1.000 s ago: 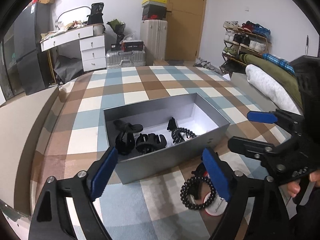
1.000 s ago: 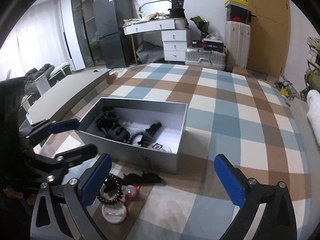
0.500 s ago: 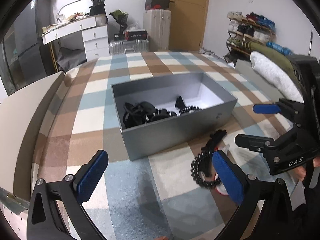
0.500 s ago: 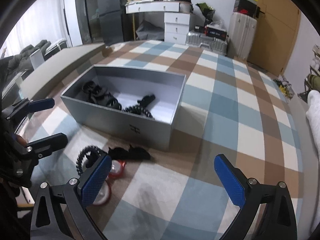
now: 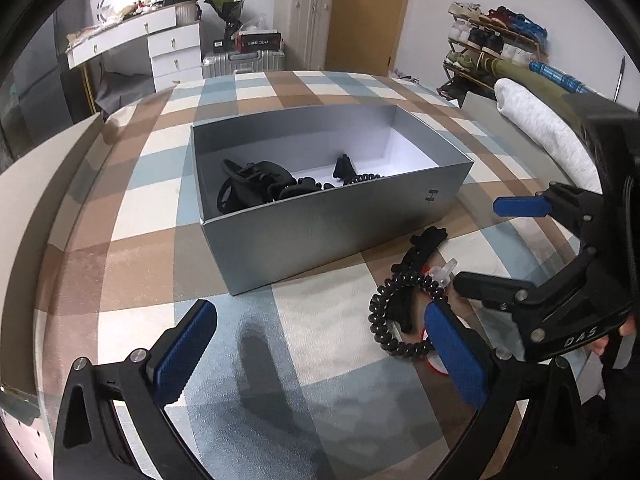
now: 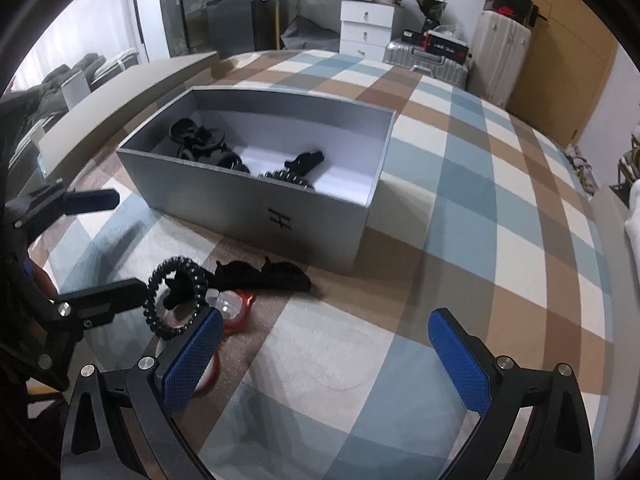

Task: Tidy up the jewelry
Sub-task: 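Move both open tools back to the pile beside the box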

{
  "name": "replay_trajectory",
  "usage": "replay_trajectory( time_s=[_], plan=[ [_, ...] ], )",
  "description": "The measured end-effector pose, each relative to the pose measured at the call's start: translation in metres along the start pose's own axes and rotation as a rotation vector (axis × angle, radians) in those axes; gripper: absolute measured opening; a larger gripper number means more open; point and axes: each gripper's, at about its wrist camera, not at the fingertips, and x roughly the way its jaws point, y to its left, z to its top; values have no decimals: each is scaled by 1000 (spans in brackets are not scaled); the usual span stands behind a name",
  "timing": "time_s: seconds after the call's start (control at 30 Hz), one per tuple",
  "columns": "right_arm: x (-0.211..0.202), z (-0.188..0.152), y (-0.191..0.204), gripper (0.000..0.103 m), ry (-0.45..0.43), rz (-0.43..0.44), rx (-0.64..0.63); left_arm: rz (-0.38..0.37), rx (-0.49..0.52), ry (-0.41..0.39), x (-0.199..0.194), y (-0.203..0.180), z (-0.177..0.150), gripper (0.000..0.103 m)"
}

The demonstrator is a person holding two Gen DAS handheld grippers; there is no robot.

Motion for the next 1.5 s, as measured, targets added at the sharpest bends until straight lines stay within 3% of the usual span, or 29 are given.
replay_trajectory(
  time_s=[0.53, 1.0, 1.3, 1.47, 1.5],
  plan=[
    [15, 1, 19, 103, 24, -17, -11, 12, 15, 25, 5, -2, -3, 101],
    [17, 6, 3, 103, 15, -97, 27, 31, -3, 27, 8, 0, -6, 98],
    [14, 5, 2, 103, 1, -117, 30, 77, 61, 12, 9, -7, -7, 44],
    [12, 6, 0, 103, -6, -114, 39, 42, 85, 5, 7, -10, -7, 8],
    [12, 6, 0, 103, -7, -112, 39, 32, 88, 7, 8, -11, -7, 6]
  ],
)
